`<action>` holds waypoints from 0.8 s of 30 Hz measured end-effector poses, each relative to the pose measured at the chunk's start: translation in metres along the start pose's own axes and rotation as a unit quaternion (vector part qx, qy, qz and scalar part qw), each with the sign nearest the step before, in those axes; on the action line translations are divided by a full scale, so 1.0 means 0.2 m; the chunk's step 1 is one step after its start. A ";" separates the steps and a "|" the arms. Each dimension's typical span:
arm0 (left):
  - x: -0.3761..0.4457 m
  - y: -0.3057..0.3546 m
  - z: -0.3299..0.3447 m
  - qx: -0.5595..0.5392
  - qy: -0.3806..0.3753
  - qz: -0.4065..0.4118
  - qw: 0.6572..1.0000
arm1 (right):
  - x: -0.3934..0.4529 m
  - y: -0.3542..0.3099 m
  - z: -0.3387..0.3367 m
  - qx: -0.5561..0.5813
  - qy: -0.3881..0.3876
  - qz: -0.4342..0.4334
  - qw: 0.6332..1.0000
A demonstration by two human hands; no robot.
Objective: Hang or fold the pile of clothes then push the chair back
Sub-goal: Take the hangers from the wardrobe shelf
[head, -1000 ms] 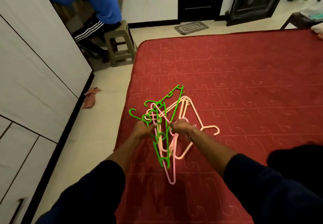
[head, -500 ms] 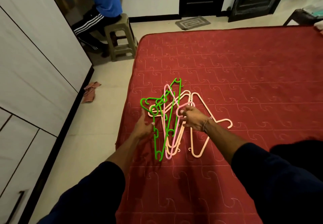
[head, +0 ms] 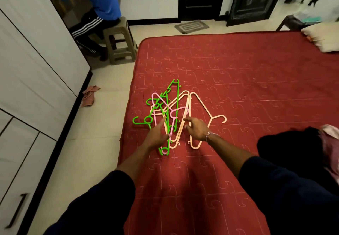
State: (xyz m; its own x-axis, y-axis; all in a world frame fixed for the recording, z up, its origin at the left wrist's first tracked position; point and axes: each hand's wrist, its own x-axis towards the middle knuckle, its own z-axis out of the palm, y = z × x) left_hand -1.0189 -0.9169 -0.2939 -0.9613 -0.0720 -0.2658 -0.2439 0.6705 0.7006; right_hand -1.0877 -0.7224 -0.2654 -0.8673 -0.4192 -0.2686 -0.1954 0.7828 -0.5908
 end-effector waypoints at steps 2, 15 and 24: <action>-0.10 0.07 0.01 0.031 -0.016 0.013 0.999 | -0.12 -0.01 -0.01 -0.028 -0.007 -0.014 0.999; -0.79 0.49 0.08 0.064 -0.031 0.070 0.995 | -1.01 0.02 -0.14 -0.097 -0.021 -0.002 0.995; -0.97 0.85 0.26 0.113 -0.063 0.089 0.988 | -1.45 0.22 -0.42 -0.097 0.028 0.065 0.993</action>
State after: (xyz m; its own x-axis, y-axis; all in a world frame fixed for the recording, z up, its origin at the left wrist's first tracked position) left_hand -0.8679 -0.7519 -0.1579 -0.9594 0.1449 -0.2420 -0.0240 0.8129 0.5819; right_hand -0.8839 -0.5284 -0.1493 -0.9141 -0.2864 -0.2869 -0.1595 0.9048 -0.3949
